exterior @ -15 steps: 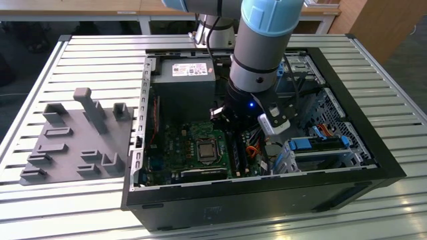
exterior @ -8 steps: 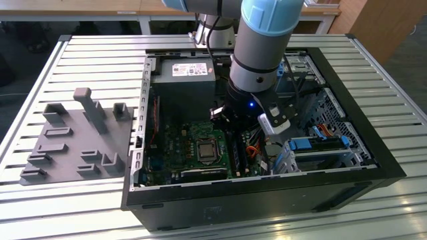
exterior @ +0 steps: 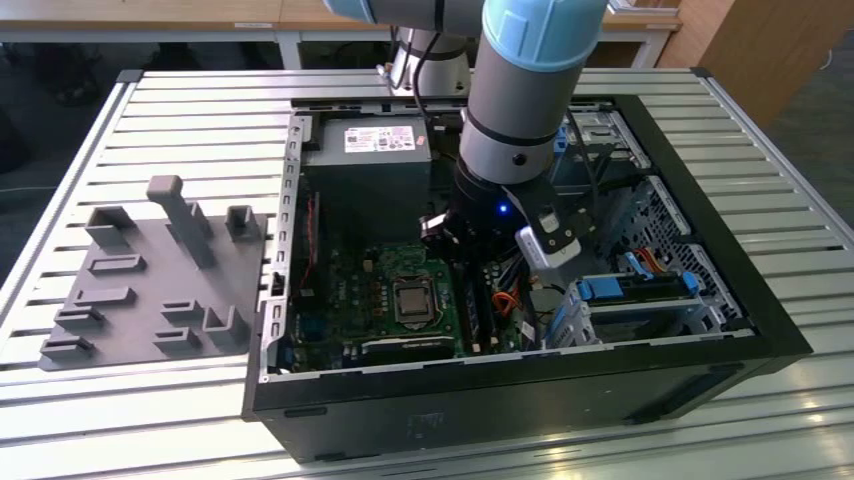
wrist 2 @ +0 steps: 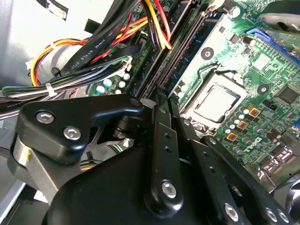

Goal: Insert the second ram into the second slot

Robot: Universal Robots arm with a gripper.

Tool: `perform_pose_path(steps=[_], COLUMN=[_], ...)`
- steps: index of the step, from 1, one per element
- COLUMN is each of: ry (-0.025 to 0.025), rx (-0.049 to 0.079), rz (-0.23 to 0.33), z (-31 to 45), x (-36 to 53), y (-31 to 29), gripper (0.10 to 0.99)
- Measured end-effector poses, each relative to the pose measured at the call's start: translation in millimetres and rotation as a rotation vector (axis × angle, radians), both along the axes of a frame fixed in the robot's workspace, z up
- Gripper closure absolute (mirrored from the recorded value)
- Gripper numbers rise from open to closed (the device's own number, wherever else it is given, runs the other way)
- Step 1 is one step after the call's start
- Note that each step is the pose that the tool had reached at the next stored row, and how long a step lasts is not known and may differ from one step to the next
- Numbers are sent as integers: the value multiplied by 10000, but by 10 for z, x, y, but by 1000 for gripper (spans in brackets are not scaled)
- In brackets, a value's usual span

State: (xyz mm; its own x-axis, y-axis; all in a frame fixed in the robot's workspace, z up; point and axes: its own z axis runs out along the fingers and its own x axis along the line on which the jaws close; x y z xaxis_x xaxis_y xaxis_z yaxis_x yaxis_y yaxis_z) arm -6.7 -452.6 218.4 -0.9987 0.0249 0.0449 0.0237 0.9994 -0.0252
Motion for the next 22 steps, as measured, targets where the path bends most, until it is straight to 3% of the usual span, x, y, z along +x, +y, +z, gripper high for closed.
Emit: perform_pose_path(steps=[14,22], ry=[5,47], rx=[-2,-1], rz=[-1,0], z=[15,-10], x=[5,9], y=[-11,-14], gripper=[949,949])
